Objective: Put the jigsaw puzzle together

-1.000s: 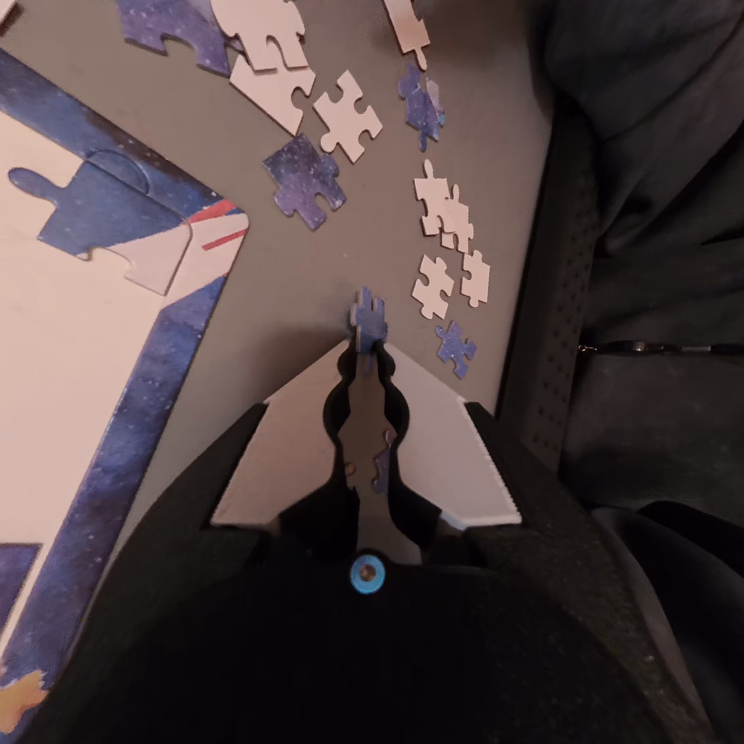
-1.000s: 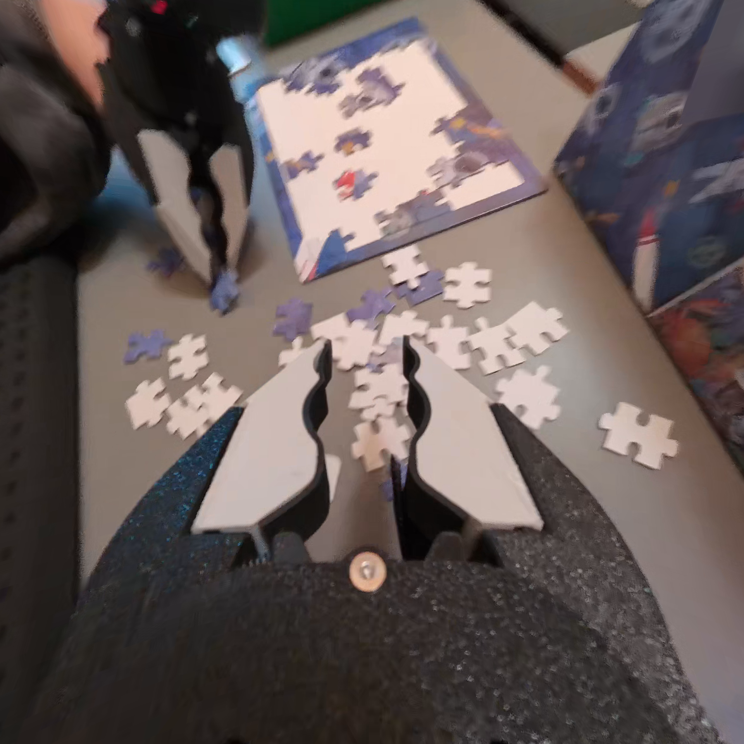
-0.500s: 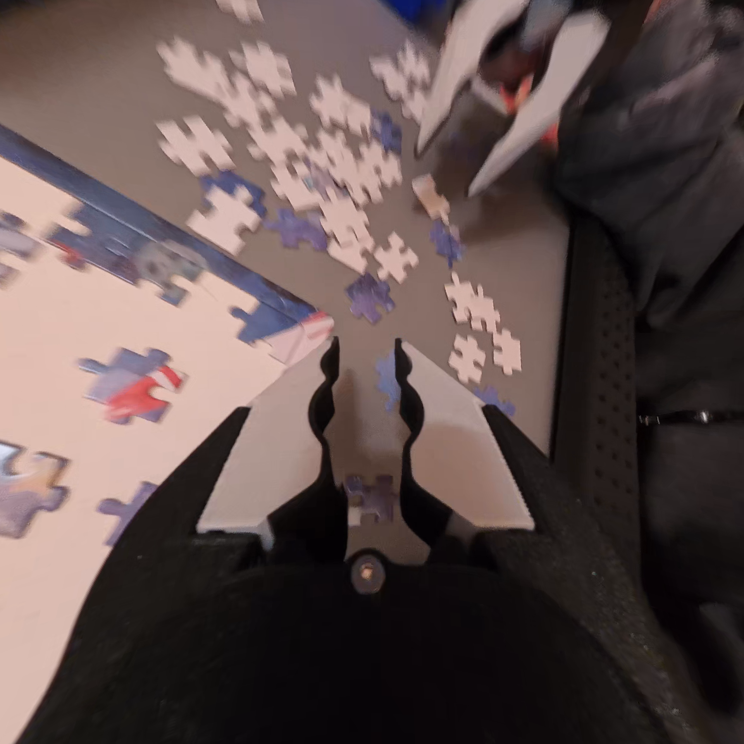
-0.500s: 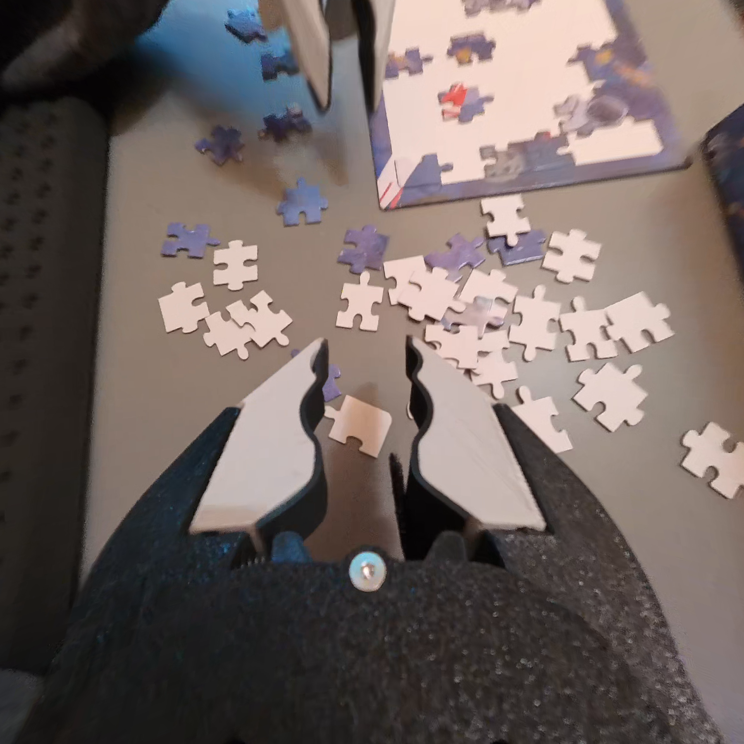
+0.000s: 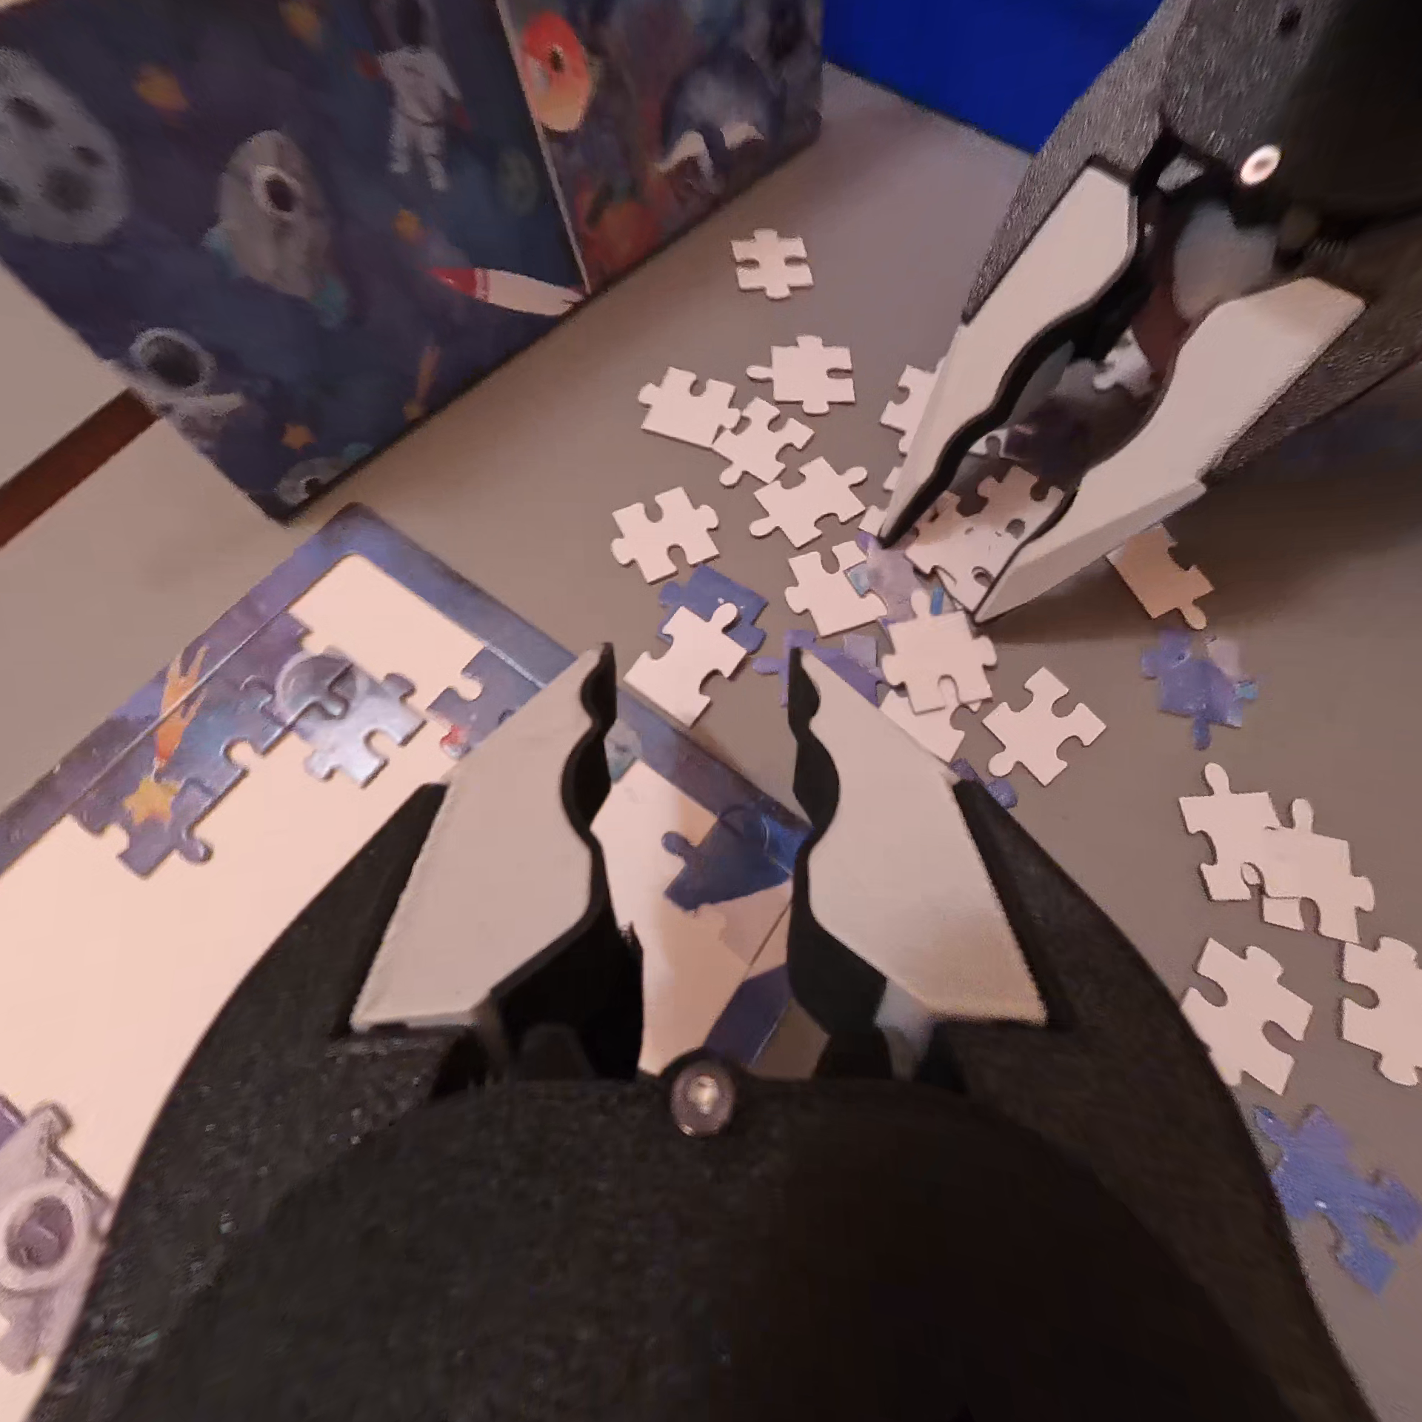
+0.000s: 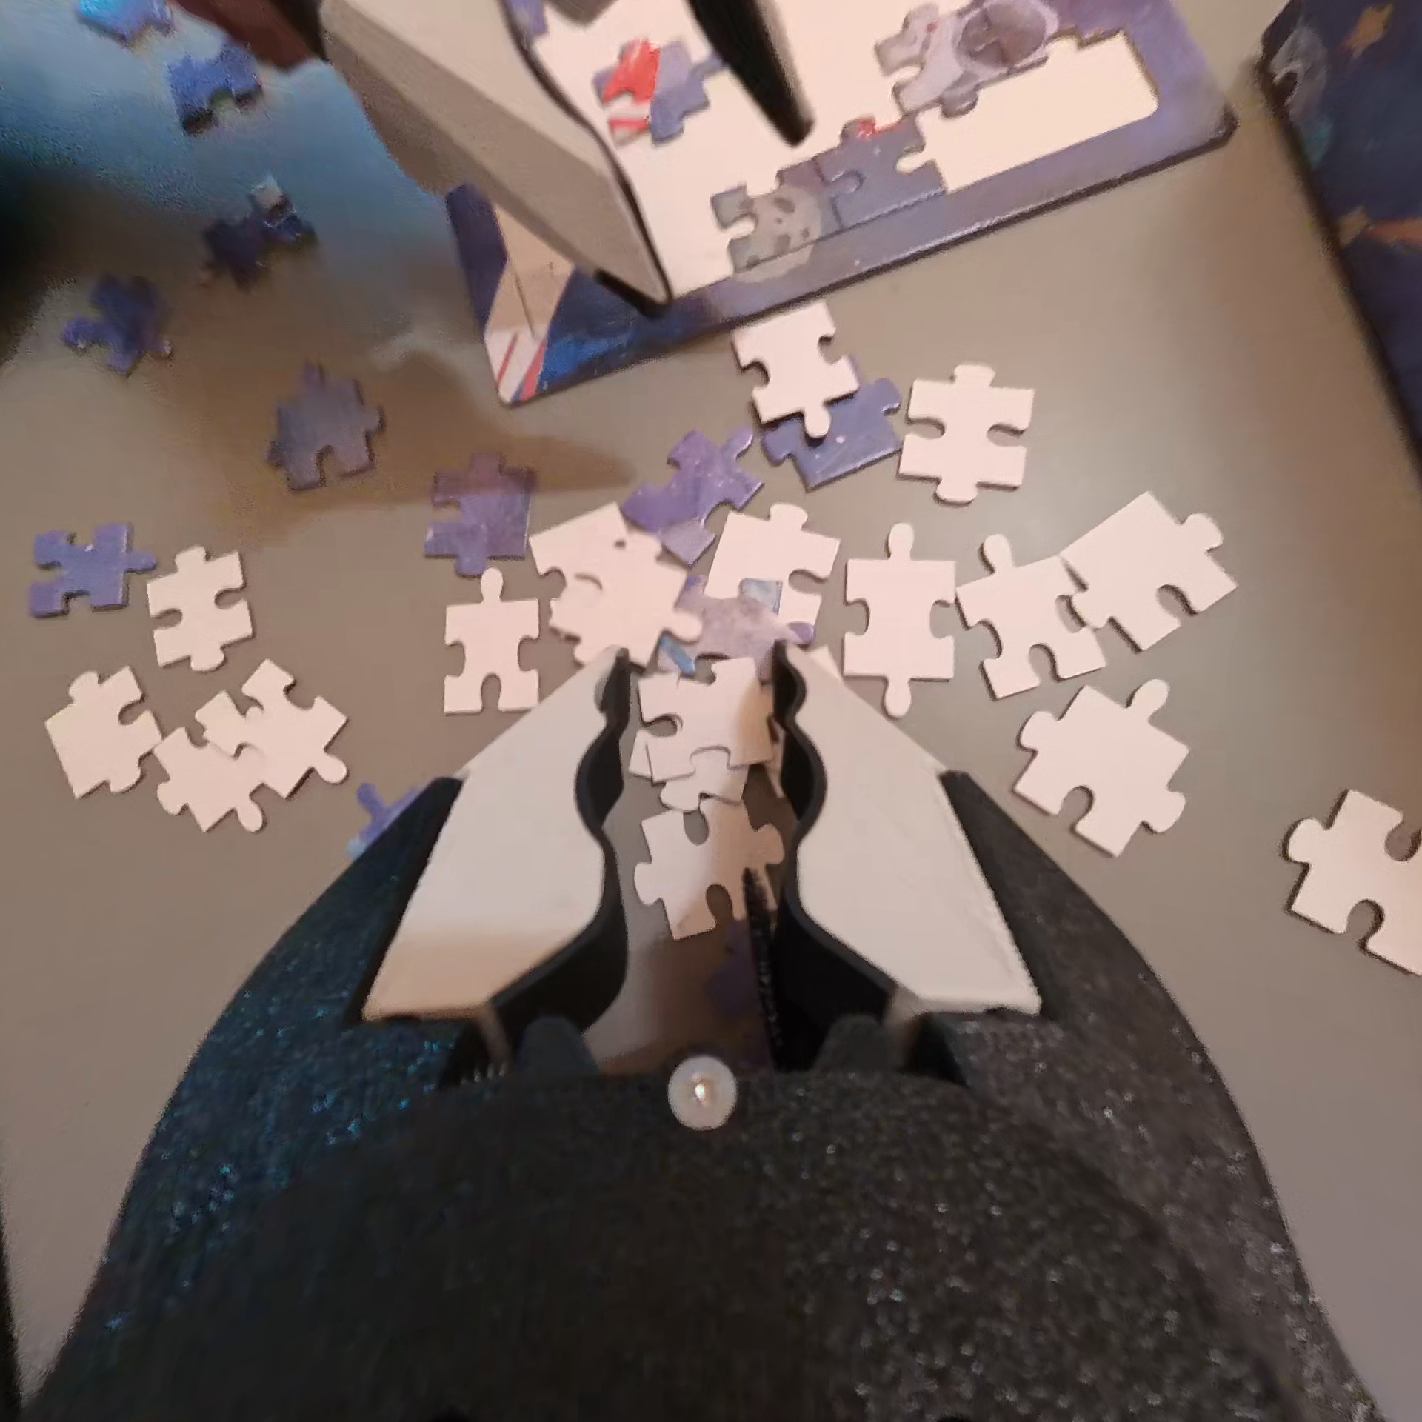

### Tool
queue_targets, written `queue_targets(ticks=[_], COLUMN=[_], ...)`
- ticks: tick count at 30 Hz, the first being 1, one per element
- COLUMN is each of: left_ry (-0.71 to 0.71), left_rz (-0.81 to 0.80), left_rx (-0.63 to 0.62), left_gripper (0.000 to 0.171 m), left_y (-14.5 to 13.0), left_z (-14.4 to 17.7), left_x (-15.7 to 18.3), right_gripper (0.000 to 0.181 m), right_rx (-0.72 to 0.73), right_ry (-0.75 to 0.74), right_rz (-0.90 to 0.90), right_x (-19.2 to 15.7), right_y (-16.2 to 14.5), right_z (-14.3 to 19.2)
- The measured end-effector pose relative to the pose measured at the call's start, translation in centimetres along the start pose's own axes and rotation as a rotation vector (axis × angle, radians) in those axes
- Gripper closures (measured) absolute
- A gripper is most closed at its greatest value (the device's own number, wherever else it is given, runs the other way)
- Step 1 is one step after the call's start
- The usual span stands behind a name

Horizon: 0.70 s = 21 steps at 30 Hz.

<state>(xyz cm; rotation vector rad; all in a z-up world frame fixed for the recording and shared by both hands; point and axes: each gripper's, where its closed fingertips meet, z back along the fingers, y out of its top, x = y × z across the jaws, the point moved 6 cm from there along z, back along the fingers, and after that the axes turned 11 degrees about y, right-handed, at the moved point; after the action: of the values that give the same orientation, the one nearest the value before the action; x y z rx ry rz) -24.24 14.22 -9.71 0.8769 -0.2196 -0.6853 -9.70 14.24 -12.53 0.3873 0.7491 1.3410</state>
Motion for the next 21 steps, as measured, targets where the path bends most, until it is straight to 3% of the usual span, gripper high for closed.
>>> queue_targets(ticks=[5, 10, 14, 17, 21], left_ry=[-0.058, -0.141, -0.216, -0.260, -0.217], left_rz=[-0.169, -0.227, -0.238, -0.210, -0.235], left_rx=[-0.153, -0.253, -0.244, -0.245, -0.224], left_gripper=[0.122, 0.122, 0.124, 0.124, 0.134], left_y=[1.1, 0.5, 0.1, -0.2, -0.4], left_z=[-1.6, -2.8, -3.7, -4.0, -4.2], left_x=[0.5, -0.1, -0.3, -0.3, -0.7], right_gripper=[0.151, 0.150, 0.148, 0.154, 0.163], right_rx=[-0.062, -0.073, -0.055, -0.132, -0.154], right_ry=[0.131, 0.075, 0.098, 0.160, 0.058], right_rz=[0.004, -0.009, 0.009, 0.027, 0.051], right_x=[-1.9, -1.6, -2.2, -3.2, -2.0], right_y=[-1.7, -2.2, -1.6, -2.3, -2.4], right_z=[1.0, 2.6, 2.4, 1.3, 1.9])
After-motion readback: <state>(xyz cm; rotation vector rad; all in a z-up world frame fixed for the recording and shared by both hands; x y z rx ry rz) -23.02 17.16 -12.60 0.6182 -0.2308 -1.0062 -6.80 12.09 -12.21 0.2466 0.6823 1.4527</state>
